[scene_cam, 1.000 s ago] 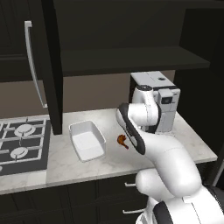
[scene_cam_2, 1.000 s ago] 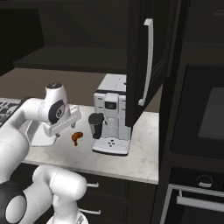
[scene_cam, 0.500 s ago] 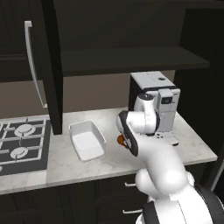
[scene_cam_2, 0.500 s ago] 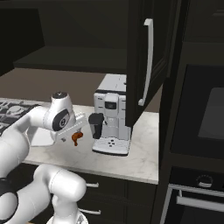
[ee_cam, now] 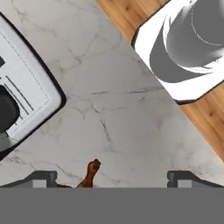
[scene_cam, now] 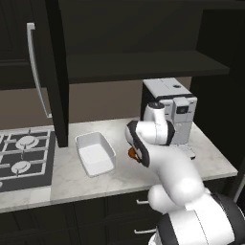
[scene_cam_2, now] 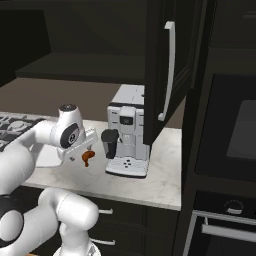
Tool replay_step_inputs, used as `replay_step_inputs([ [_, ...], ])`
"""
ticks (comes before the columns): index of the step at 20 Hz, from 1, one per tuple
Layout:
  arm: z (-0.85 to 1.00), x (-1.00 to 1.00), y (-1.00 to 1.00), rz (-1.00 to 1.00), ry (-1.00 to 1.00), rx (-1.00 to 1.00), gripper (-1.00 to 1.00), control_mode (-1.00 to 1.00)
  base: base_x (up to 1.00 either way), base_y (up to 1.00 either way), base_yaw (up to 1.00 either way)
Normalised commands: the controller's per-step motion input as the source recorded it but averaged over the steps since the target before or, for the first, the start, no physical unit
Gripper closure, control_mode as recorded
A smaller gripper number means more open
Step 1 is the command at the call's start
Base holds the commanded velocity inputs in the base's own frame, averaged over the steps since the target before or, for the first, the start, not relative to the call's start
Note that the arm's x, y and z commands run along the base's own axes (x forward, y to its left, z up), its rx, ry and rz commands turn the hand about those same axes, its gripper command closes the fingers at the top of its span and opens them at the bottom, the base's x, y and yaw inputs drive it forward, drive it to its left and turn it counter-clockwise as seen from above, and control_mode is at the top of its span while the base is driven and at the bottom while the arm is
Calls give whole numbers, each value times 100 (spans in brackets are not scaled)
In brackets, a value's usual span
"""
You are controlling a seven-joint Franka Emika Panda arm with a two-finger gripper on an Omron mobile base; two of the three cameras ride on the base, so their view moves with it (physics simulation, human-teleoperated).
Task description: Retrieve the tupperware from the cabinet, then place the raw meat into the tupperware to avoid contamination.
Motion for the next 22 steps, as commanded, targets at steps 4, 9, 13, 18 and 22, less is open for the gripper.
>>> replay_step_inputs([
  [4, 38, 0, 1, 20, 11, -5, -100, -100, 0, 0, 0],
  [9, 21, -2, 17, 35, 8, -15, -100, -100, 0, 0, 0],
  [13, 1, -12, 8, 38, 4, -14, -100, -100, 0, 0, 0],
  [18, -6, -1, -23, 23, 0, 0, -100, -100, 0, 0, 0],
  [22, -1, 1, -8, 43, 3, 0, -100, -100, 0, 0, 0],
])
